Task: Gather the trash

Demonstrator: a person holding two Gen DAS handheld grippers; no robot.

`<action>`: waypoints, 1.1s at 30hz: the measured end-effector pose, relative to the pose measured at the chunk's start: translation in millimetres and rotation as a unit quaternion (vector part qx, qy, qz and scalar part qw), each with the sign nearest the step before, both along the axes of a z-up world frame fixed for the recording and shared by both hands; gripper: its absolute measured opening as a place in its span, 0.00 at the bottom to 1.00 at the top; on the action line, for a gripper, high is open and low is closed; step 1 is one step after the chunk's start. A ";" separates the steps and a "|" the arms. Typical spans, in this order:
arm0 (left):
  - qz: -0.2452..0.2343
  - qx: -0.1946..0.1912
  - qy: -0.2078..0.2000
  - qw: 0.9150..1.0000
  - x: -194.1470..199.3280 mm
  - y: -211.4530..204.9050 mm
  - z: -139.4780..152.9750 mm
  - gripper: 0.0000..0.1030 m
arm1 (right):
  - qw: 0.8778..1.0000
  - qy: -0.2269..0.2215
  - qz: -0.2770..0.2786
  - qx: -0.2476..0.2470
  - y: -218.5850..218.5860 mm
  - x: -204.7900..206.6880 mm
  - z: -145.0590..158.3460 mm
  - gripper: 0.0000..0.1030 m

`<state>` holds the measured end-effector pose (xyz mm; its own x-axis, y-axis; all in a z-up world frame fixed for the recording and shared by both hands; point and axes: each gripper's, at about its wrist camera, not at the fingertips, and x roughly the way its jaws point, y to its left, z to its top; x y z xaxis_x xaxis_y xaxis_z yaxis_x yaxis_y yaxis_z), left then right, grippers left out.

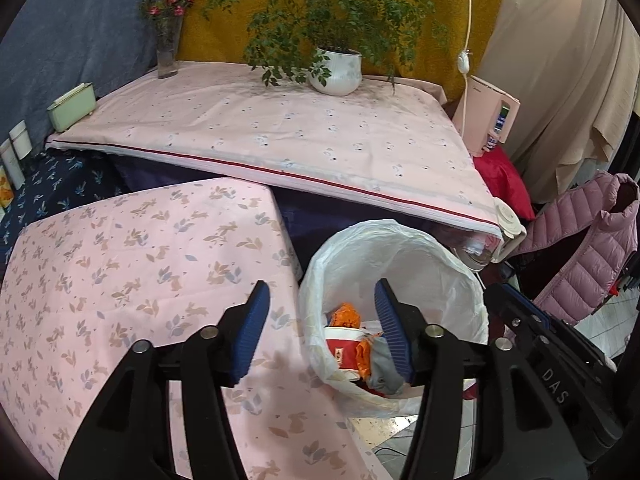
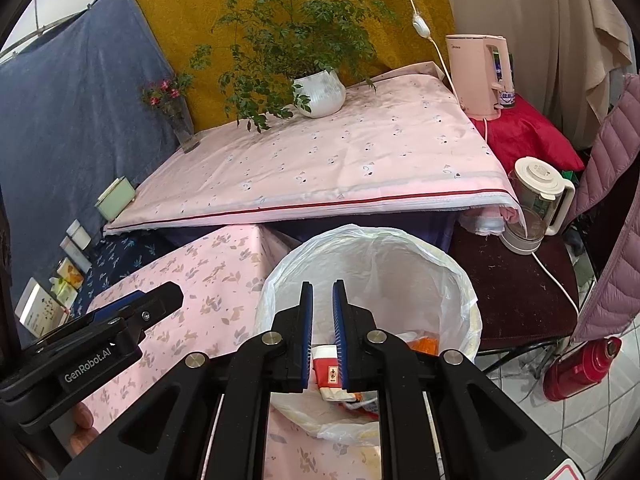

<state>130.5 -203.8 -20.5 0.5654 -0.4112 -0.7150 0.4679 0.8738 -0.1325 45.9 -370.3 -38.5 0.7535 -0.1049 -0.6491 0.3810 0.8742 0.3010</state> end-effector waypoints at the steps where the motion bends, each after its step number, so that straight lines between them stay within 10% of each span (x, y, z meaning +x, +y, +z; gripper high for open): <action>1: 0.003 0.000 -0.001 1.000 -0.1 2.5 0.0 0.54 | 1.000 0.000 0.001 -0.001 1.5 0.3 0.6 0.14; 33: 0.068 0.047 -0.008 0.997 -8.7 66.8 -22.2 0.62 | 0.994 0.050 0.043 -0.086 63.0 -3.5 -6.8 0.38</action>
<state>121.7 -137.0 -42.7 0.6222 -0.2615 -0.7379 0.3462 0.9373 -0.0403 42.4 -307.4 -45.3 0.6972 -0.1582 -0.6992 0.3228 0.9402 0.1091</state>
